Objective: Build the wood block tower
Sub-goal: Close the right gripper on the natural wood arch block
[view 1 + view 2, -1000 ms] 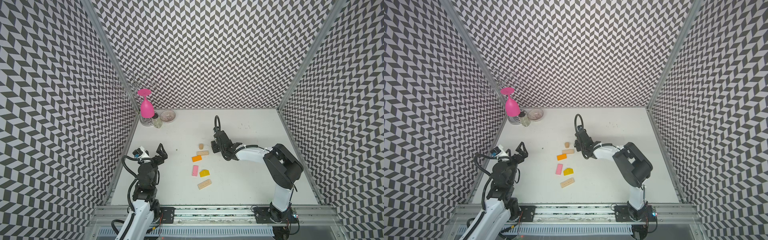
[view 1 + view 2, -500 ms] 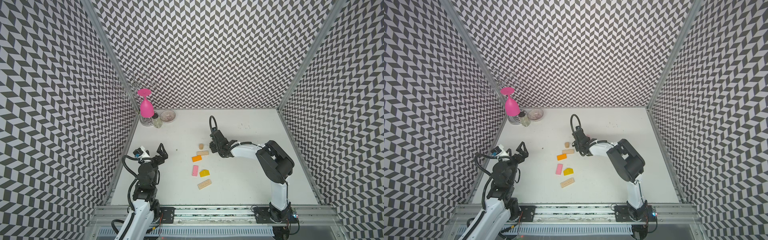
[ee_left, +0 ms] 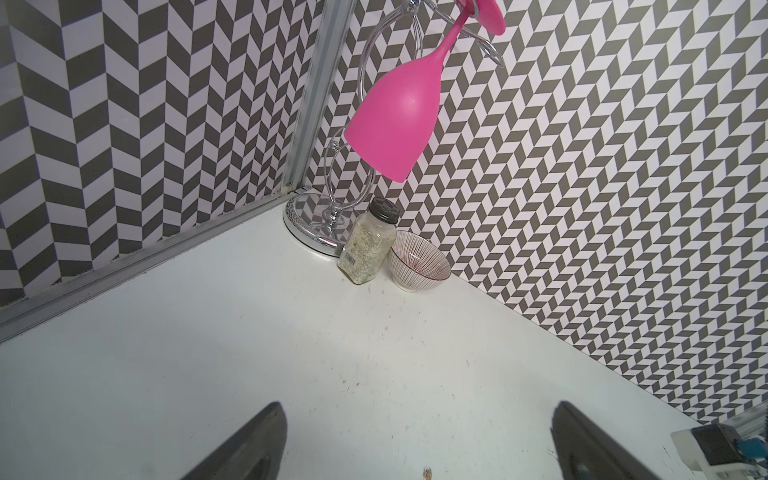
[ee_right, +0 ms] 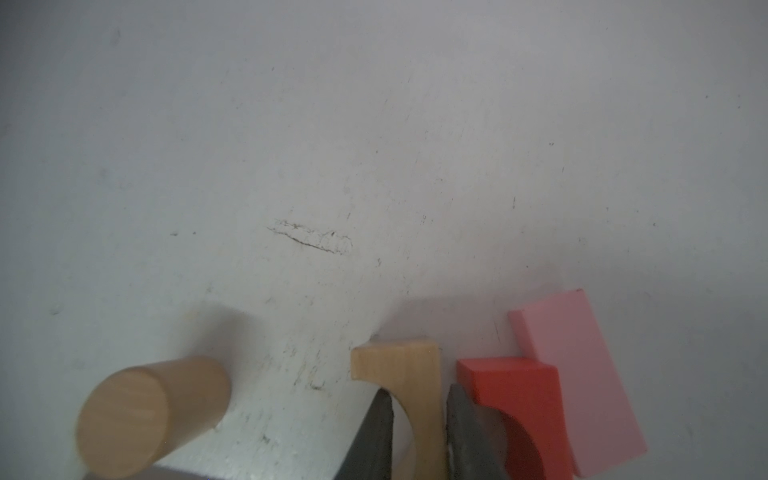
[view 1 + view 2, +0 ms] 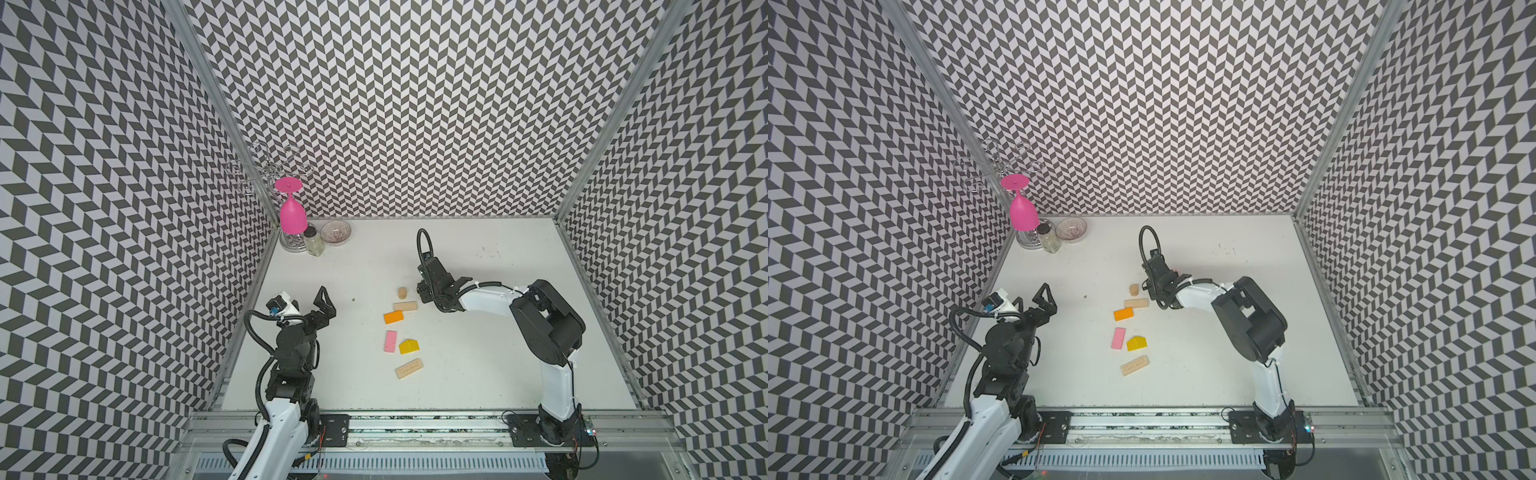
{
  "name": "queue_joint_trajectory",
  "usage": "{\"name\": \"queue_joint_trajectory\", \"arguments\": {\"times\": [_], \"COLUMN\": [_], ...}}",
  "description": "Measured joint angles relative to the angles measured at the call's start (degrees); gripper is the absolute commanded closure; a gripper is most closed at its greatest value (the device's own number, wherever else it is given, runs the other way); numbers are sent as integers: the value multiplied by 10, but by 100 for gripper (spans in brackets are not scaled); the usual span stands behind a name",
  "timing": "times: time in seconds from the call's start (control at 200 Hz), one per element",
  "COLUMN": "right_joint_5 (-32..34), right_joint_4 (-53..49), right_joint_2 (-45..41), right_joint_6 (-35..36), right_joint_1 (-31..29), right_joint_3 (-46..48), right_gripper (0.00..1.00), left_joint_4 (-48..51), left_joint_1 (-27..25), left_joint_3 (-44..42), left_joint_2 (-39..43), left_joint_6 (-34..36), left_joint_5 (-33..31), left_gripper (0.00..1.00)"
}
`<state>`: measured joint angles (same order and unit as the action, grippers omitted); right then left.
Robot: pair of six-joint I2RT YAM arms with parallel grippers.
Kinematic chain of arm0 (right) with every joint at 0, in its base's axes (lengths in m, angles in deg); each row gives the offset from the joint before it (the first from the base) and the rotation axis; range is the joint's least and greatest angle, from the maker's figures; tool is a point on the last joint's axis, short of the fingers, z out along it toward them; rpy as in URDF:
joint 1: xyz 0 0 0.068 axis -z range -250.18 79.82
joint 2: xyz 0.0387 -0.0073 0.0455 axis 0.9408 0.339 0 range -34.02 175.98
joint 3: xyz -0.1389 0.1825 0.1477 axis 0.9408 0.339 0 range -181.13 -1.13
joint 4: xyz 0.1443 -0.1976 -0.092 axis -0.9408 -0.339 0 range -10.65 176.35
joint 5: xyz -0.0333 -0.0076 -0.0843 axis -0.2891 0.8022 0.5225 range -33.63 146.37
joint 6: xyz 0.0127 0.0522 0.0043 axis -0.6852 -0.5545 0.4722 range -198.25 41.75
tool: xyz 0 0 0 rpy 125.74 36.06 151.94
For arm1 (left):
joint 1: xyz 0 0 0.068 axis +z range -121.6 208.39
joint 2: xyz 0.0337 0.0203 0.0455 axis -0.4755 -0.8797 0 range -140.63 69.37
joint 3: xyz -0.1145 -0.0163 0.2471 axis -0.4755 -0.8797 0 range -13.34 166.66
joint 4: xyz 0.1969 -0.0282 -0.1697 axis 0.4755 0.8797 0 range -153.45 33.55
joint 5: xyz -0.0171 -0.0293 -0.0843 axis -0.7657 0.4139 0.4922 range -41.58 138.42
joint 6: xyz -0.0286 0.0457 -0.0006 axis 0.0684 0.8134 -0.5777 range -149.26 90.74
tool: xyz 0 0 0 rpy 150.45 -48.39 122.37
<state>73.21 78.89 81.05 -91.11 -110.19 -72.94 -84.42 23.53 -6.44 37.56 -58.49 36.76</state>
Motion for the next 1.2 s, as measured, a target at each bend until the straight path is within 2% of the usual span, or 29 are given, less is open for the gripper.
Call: {"name": "queue_joint_trajectory", "arguments": {"times": [0.19, 0.406, 0.671, 0.967, 1.197], "right_joint_5": [4, 10, 45, 160, 244], "right_joint_4": [-4, -7, -14, -66, -183], "right_joint_2": [16, 22, 22, 19, 19], "right_joint_6": [-1, -5, -12, -49, -122], "right_joint_1": [0, 0, -7, -65, -120], "right_joint_3": [-24, -46, -46, -45, -61], "right_gripper": [80, 92, 95, 96, 99], "left_joint_4": [0, 0, 0, -2, -9], "left_joint_1": [0, 0, 0, 0, 0], "left_joint_3": [0, 0, 0, 0, 0], "left_joint_2": [0, 0, 0, -2, -13], "left_joint_6": [0, 0, 0, 0, -1], "left_joint_5": [0, 0, 0, -1, -6], "left_gripper": [0, 0, 0, 0, 0]}}
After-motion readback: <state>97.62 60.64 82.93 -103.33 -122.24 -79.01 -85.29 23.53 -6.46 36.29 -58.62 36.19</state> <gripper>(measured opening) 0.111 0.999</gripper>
